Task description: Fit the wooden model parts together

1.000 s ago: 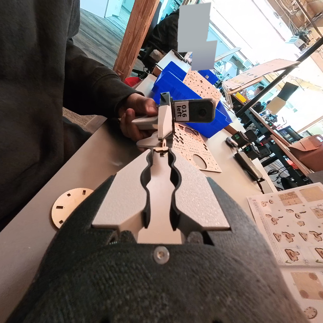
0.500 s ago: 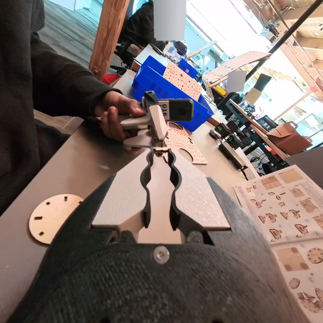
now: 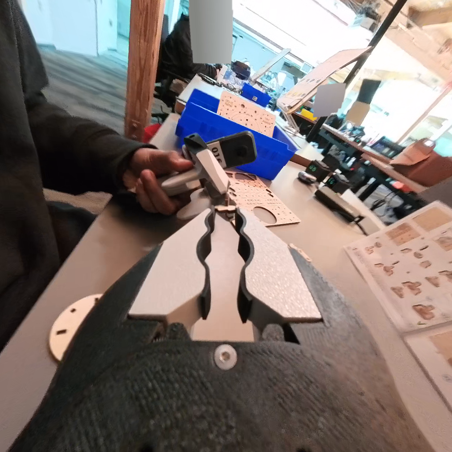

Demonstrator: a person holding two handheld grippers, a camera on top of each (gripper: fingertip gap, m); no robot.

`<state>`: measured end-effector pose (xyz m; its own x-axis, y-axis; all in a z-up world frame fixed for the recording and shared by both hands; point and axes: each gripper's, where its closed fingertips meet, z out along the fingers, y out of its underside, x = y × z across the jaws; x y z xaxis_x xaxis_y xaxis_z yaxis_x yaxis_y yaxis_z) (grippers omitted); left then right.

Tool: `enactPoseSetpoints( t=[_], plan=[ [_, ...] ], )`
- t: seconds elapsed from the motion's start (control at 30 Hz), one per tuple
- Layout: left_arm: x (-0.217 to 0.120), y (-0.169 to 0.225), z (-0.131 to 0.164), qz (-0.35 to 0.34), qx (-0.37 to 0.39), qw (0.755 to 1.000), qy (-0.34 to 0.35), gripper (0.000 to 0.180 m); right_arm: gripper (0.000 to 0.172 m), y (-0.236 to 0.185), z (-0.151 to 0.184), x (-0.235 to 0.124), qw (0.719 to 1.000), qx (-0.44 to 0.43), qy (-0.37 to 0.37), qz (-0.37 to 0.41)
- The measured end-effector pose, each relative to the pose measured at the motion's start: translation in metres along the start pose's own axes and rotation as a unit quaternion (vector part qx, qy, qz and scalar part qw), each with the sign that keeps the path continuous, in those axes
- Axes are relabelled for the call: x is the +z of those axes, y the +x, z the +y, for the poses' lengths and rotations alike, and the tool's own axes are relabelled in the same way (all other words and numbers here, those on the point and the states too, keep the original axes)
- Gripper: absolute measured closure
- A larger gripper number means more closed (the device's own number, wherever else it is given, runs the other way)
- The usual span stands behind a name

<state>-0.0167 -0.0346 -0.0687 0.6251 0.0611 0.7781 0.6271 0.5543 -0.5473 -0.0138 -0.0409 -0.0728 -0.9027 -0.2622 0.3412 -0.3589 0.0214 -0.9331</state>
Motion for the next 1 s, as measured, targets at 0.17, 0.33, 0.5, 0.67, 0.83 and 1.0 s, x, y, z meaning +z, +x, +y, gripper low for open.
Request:
enactPoseSetpoints(
  t=[0.17, 0.33, 0.5, 0.67, 0.83, 1.0],
  plan=[
    [-0.001, -0.001, -0.003, -0.035, 0.076, 0.996, 0.008, 0.139, 0.157, 0.012, -0.007, -0.006, 0.98, 0.19, 0.05, -0.041],
    [0.0, -0.005, -0.004, -0.083, 0.15, 0.985, 0.008, 0.148, 0.158, 0.006, -0.005, -0.004, 0.943, 0.312, 0.06, -0.102],
    [-0.002, -0.001, -0.006, -0.073, 0.154, 0.985, 0.017, 0.173, 0.157, 0.005, -0.004, -0.003, 0.935, 0.333, 0.06, -0.109],
    [-0.001, -0.003, -0.005, -0.081, 0.162, 0.983, 0.009, 0.178, 0.158, 0.006, -0.001, -0.003, 0.92, 0.367, 0.065, -0.118],
    [0.0, -0.005, -0.003, -0.097, 0.177, 0.979, -0.002, 0.178, 0.158, 0.007, 0.002, -0.004, 0.909, 0.392, 0.064, -0.125],
    [0.001, -0.008, -0.002, -0.11, 0.18, 0.977, -0.009, 0.178, 0.159, 0.007, 0.006, -0.004, 0.907, 0.399, 0.055, -0.126]
  ],
)
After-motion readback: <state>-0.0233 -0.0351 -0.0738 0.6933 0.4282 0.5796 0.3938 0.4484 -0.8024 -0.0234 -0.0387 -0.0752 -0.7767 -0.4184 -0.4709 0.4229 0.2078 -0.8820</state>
